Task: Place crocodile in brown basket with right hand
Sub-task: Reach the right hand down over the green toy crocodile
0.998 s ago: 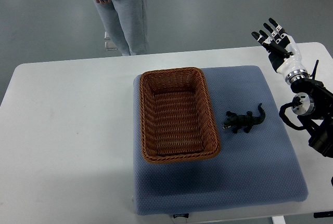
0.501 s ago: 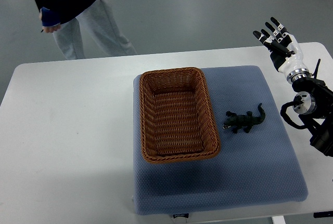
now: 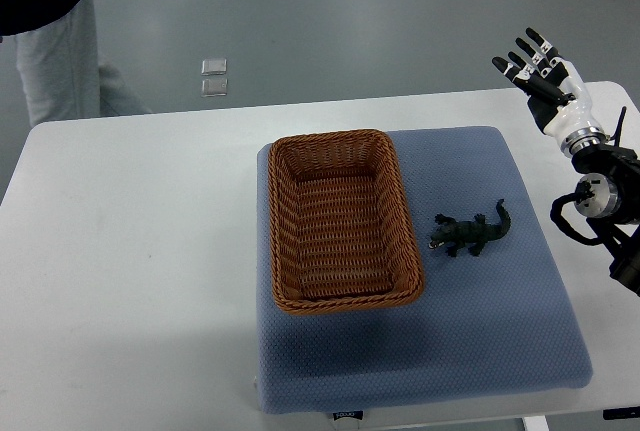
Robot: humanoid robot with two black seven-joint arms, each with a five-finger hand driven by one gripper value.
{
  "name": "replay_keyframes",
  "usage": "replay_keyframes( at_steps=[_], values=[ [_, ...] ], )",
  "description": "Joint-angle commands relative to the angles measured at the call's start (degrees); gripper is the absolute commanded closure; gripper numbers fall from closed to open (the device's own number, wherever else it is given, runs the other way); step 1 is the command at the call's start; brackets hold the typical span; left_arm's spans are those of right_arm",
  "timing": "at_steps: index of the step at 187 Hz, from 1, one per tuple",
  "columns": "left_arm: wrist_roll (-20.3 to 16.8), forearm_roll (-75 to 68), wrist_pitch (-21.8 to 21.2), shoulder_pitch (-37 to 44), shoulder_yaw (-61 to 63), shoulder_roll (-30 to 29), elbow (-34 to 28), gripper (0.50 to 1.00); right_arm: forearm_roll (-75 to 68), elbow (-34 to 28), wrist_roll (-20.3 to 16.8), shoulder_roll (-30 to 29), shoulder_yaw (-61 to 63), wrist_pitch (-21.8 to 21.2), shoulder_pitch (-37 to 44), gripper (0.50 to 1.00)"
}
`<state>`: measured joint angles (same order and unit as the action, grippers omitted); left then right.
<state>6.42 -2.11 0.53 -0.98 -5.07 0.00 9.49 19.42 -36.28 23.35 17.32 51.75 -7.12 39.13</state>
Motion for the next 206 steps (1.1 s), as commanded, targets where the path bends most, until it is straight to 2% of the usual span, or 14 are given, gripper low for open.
replay_keyframes(
  at_steps=[1,55,109,129,169,197,206],
  values=[
    [0.0,0.0,0.0,0.0,0.0,0.0,0.0,0.5,2.2,-2.7,-0.1,2.1,-2.7,0.4,0.2,0.572],
    [0.0,0.0,0.0,0.0,0.0,0.0,0.0,0.5,21.4,-11.4,-0.1,11.9,-11.0,-0.7,1.2,0.572],
    [0.0,0.0,0.0,0.0,0.1,0.0,0.0,0.5,49.0,-24.3,-0.1,21.2,-21.8,-6.1,2.2,0.572],
    [0.0,0.0,0.0,-0.1,0.1,0.0,0.0,0.5,56.1,-25.9,-0.1,23.8,-25.8,-8.9,5.6,0.572],
    [-0.1,0.0,0.0,-0.1,0.1,0.0,0.0,0.5,63.7,-30.2,-0.1,28.7,-37.0,-11.6,13.0,0.574],
    [0.0,0.0,0.0,0.0,0.1,0.0,0.0,0.5,68.1,-31.1,-0.3,29.2,-41.3,-12.1,15.0,0.574],
    [0.0,0.0,0.0,0.0,0.1,0.0,0.0,0.5,69.0,-31.0,-1.7,28.6,-41.5,-11.9,15.1,0.579]
  ],
)
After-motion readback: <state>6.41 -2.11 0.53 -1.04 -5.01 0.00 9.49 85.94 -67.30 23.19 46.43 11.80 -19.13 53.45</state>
